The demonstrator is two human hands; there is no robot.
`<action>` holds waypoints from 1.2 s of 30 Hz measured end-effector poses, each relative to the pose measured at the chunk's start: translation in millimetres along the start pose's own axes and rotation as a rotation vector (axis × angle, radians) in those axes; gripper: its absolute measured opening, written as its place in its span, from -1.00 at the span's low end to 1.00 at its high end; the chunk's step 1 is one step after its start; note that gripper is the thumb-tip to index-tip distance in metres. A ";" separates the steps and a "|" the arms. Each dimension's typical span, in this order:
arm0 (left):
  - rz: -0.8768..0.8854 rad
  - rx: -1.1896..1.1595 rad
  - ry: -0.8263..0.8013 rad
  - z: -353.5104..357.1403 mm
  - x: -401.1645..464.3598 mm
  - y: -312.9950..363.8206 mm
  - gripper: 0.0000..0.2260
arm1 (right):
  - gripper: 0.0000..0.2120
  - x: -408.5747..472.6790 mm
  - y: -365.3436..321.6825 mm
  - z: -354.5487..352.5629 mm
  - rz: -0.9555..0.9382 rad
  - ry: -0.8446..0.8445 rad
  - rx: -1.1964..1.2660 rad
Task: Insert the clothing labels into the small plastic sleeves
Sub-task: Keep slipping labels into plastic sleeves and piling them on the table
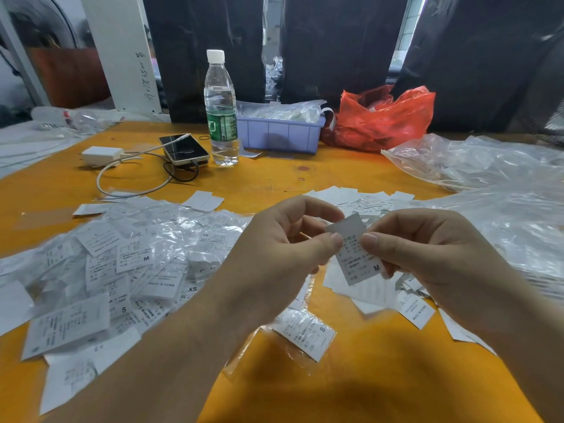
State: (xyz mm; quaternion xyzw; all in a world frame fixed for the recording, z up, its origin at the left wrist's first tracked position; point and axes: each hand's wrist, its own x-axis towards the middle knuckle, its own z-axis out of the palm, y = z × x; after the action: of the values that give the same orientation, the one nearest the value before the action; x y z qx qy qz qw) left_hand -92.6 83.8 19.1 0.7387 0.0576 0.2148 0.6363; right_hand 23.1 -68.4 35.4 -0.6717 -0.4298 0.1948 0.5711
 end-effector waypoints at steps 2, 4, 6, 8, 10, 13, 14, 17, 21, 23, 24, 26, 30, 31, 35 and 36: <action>-0.004 0.004 0.002 0.0 -0.3 0.0 -0.92 | -0.79 -0.5 -0.3 0.6 -0.003 0.003 -0.012; -0.006 0.013 0.002 0.0 -0.7 0.7 -0.93 | -0.78 -0.6 -0.4 0.9 -0.005 0.010 -0.023; -0.009 0.024 -0.002 0.4 -0.8 1.0 -0.94 | -0.76 -0.4 0.1 0.9 -0.006 0.026 -0.035; -0.010 0.051 -0.010 1.6 -1.2 0.9 -0.89 | -0.75 -0.9 0.2 0.8 -0.003 0.035 -0.038; -0.009 0.064 -0.022 2.9 -1.4 0.6 -0.88 | -0.75 -1.2 -0.3 0.8 -0.004 0.040 -0.050; -0.008 0.068 -0.032 3.8 -1.0 0.6 -0.90 | -0.78 -0.8 -0.9 0.1 -0.011 0.062 -0.074; -0.008 0.066 -0.035 3.8 -0.9 0.5 -0.90 | -0.79 -0.5 -0.7 -0.4 -0.011 0.068 -0.066; -0.009 0.046 -0.040 3.7 -1.3 1.3 -0.91 | -0.79 -0.4 -0.4 -1.0 -0.012 0.078 -0.054; -0.002 0.067 -0.055 4.0 -2.9 1.0 -0.89 | -0.79 -0.7 -0.6 -0.6 -0.025 0.083 -0.032; 0.000 0.078 -0.060 5.0 -2.8 1.9 -0.93 | -0.84 -0.4 -1.0 -0.5 -0.033 0.090 -0.048; 0.000 0.087 -0.058 5.6 -2.7 2.1 -0.93 | -0.84 -0.5 -1.1 -0.3 -0.035 0.094 -0.057; -0.001 0.097 -0.055 6.4 -2.4 2.0 -0.90 | -0.83 -1.0 -1.6 0.0 -0.033 0.099 -0.058; -0.010 0.115 -0.071 7.1 -2.3 0.0 -0.88 | -0.83 -1.8 -1.2 -0.3 -0.032 0.110 -0.043; -0.014 0.120 -0.076 7.4 -2.5 -0.9 -0.87 | -0.82 -1.9 -1.0 -0.3 -0.032 0.112 -0.040; -0.006 0.159 -0.100 9.9 -4.0 -1.8 -0.86 | -0.83 -2.2 -1.9 1.1 -0.033 0.088 -0.045; -0.002 0.172 -0.104 10.2 -4.5 -2.0 -0.86 | -0.84 -2.5 -1.7 1.4 -0.032 0.078 -0.044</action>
State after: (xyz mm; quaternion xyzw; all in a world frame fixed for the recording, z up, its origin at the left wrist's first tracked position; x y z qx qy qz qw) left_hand -92.3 73.2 15.1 0.8007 0.0435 0.1699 0.5729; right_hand 20.0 -69.6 36.0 -0.6841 -0.4222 0.1498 0.5756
